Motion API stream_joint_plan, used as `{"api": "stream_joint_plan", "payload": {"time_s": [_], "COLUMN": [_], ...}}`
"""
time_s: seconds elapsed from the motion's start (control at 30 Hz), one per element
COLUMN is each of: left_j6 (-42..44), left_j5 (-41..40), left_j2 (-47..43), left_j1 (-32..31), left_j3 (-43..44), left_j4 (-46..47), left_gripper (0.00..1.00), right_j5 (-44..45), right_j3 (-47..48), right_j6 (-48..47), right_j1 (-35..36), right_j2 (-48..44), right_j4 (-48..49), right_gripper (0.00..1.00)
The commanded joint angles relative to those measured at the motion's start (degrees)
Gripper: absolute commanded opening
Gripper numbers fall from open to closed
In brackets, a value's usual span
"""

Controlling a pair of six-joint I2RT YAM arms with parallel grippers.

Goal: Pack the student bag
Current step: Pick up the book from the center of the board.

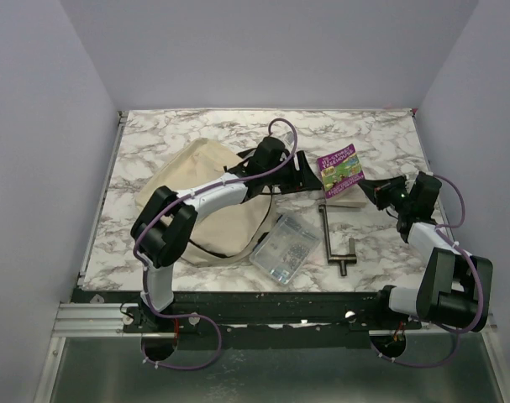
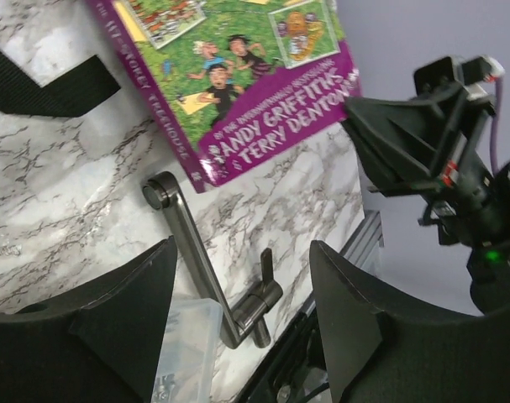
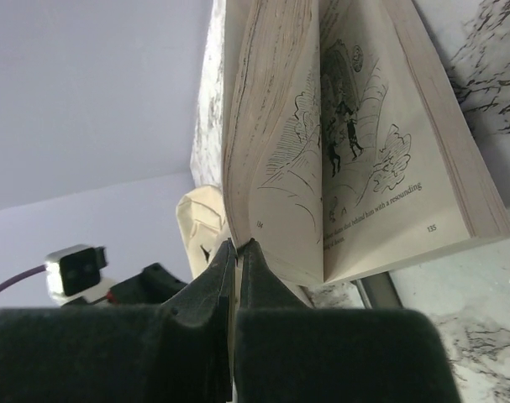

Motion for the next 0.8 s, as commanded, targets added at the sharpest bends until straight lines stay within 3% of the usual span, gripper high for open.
{"api": "stream_joint_plan", "payload": {"time_s": [0.0, 0.37, 0.6, 0.77], "left_j6": [-8.25, -29.51, -36.91, -42.83], "left_j5": [-4.03, -0.38, -0.08, 0.93], "left_j2": [3.70, 14.28, 19.05, 23.20], "left_j1": [-0.05, -0.16, -0.46, -1.10], "left_j3": [3.35, 9.30, 11.79, 13.49], "left_j4": [1.59, 1.68, 1.75, 9.47], "left_gripper": [0.67, 0.68, 0.71, 0.70], "right_j5": [-2.72, -2.38, -2.03, -2.21], "right_j3": [1.34, 2.06, 2.78, 2.50], "right_j6": [4.58, 7.00, 7.09, 8.22], "right_j1": [-0.40, -0.37, -0.36, -0.40], "right_j2": [-0.55, -0.47, -0.91, -0.92], "right_j4": [4.69, 4.78, 3.80, 4.27], "right_gripper": [0.00, 0.00, 0.00, 0.00]}}
